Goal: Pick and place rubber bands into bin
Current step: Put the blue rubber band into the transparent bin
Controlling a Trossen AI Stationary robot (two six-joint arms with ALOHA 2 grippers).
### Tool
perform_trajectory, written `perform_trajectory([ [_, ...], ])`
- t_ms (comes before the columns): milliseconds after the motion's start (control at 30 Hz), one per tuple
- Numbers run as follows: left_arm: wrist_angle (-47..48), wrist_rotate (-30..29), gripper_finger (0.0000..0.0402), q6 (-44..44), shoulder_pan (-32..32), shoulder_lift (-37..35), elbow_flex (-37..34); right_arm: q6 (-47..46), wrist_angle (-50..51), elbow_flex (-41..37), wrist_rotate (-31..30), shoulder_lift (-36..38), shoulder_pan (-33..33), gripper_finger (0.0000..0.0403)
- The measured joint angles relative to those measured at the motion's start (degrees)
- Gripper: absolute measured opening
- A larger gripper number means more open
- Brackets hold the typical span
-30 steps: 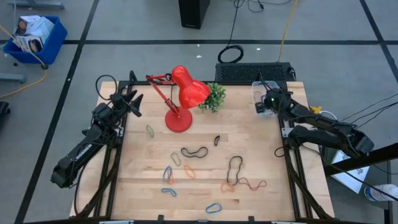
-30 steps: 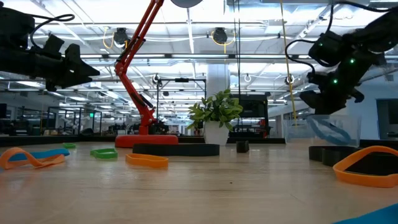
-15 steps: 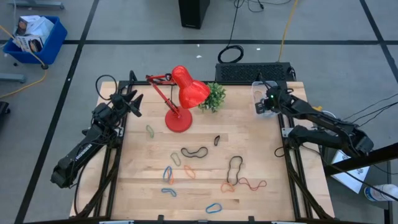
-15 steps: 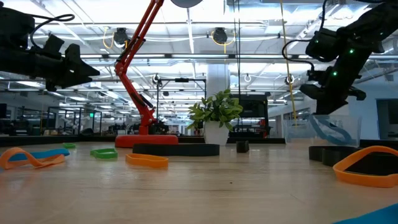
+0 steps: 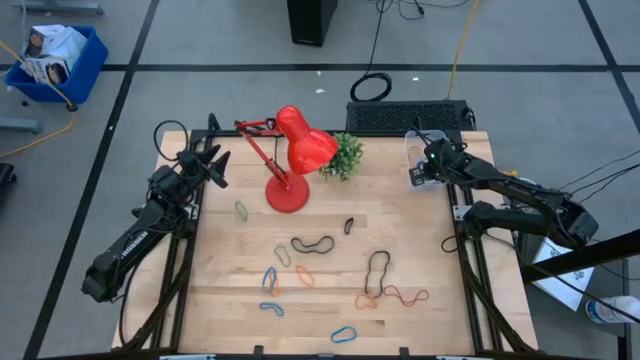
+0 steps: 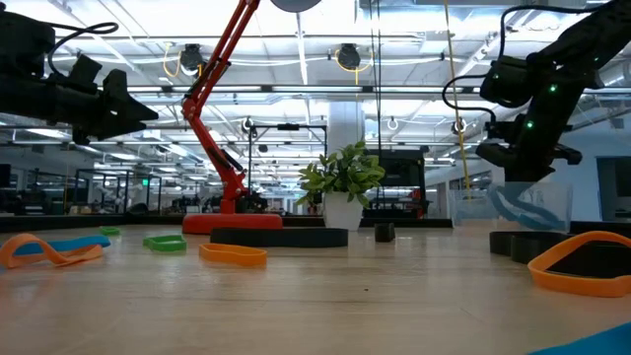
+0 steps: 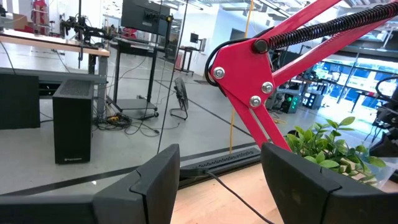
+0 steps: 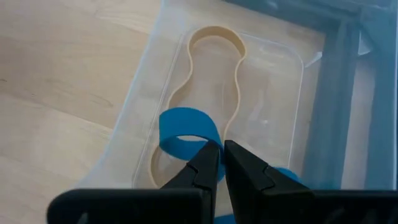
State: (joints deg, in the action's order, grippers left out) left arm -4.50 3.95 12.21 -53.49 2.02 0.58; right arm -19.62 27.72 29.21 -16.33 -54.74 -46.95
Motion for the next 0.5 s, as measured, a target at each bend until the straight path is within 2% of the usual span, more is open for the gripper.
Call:
perform_trajectory([
  [267,0.0,0.0,0.0230,0.0,0.0,0.0,0.0,1.3,0.0,0.0,-0.2,0.0,0.0,0.0028],
  [500,0.0,0.0,0.0230,0.0,0.0,0.0,0.0,2.4,-0.3,0.0,-0.2,0.0,0.0,0.0087],
])
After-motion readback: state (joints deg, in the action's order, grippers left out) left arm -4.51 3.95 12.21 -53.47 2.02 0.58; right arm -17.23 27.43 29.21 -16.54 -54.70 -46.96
